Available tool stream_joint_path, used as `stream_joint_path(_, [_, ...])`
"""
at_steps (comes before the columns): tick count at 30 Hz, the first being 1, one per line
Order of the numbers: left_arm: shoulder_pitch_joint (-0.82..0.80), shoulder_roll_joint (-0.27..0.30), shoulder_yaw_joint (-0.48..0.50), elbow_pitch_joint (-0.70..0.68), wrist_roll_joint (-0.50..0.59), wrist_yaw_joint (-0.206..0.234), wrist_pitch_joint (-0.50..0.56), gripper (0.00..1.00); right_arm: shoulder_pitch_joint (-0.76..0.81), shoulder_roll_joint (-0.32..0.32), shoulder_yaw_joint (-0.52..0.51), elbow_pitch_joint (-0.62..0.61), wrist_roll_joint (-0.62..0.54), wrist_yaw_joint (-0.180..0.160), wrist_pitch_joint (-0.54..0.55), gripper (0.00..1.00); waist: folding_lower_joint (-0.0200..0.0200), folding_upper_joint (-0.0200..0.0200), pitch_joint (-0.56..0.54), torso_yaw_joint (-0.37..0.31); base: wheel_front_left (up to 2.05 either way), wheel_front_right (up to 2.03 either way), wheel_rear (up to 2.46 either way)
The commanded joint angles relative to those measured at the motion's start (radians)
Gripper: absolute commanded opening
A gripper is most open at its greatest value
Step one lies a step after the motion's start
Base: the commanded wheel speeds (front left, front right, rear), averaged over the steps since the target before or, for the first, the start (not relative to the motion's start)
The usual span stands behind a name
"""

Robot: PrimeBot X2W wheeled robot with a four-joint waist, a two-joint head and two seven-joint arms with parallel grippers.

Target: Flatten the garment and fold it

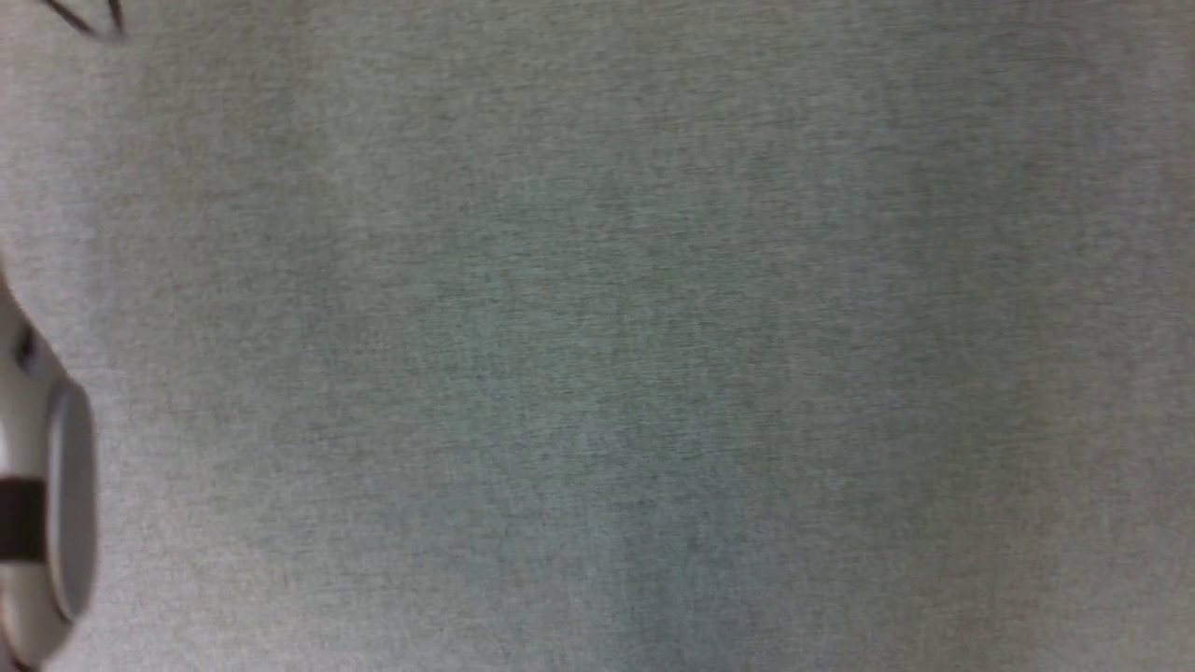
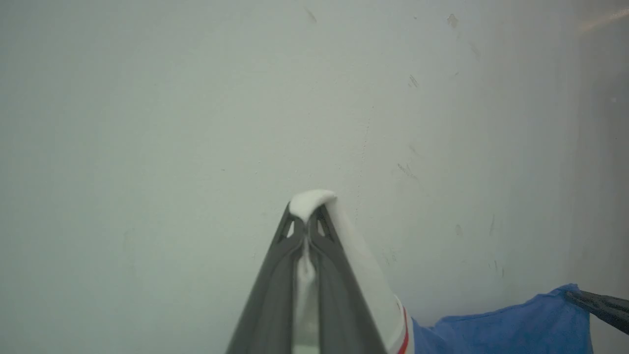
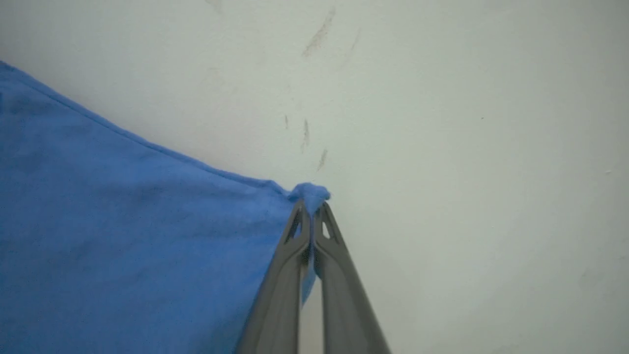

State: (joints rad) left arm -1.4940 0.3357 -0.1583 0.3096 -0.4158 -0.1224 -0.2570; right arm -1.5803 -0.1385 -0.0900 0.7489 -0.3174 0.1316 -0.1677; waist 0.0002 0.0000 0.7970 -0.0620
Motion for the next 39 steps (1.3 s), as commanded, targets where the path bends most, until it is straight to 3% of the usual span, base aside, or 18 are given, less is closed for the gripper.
stream_joint_path(1, [0.057,-0.005,0.028,-0.038,-0.011,-0.005,-0.005,0.0,0.024,-0.003,0.024,0.004,0.016,-0.001,-0.021,0.0,-0.0002,0.0,-0.001,0.016,0.0,0.0,0.0])
stream_joint_path(7, [0.282,-0.006,0.105,-0.139,-0.042,-0.007,-0.005,0.0,0.13,-0.014,0.098,-0.044,0.139,-0.001,-0.064,0.0,-0.0002,0.0,-0.061,0.031,0.0,0.0,0.0])
stream_joint_path(13, [0.56,0.007,0.131,-0.232,-0.037,-0.007,-0.005,0.0,0.357,-0.065,0.152,-0.178,0.31,-0.001,-0.054,0.0,-0.0002,0.0,-0.147,0.043,0.0,0.0,0.0])
stream_joint_path(20, [0.866,0.023,0.135,-0.361,-0.048,0.006,0.024,0.0,0.67,-0.136,0.127,-0.429,0.448,-0.001,0.036,0.0,-0.0002,0.0,-0.229,0.043,0.0,0.0,0.0])
stream_joint_path(26, [1.125,0.041,0.123,-0.417,-0.045,0.024,0.079,0.0,0.945,-0.131,0.079,-0.603,0.503,-0.001,0.124,0.0,-0.0002,0.0,-0.297,0.039,0.0,0.0,0.0])
stream_joint_path(30, [1.252,0.047,0.101,-0.413,-0.029,0.051,0.133,0.0,1.091,-0.119,0.07,-0.662,0.538,-0.001,0.187,0.0,-0.0002,0.0,-0.334,0.044,0.0,0.0,0.0])
stream_joint_path(39, [1.466,0.085,0.053,-0.443,-0.089,0.048,0.334,0.0,1.326,-0.149,0.083,-0.745,0.669,-0.001,0.354,0.0,-0.0002,0.0,-0.417,0.058,0.0,0.0,0.0])
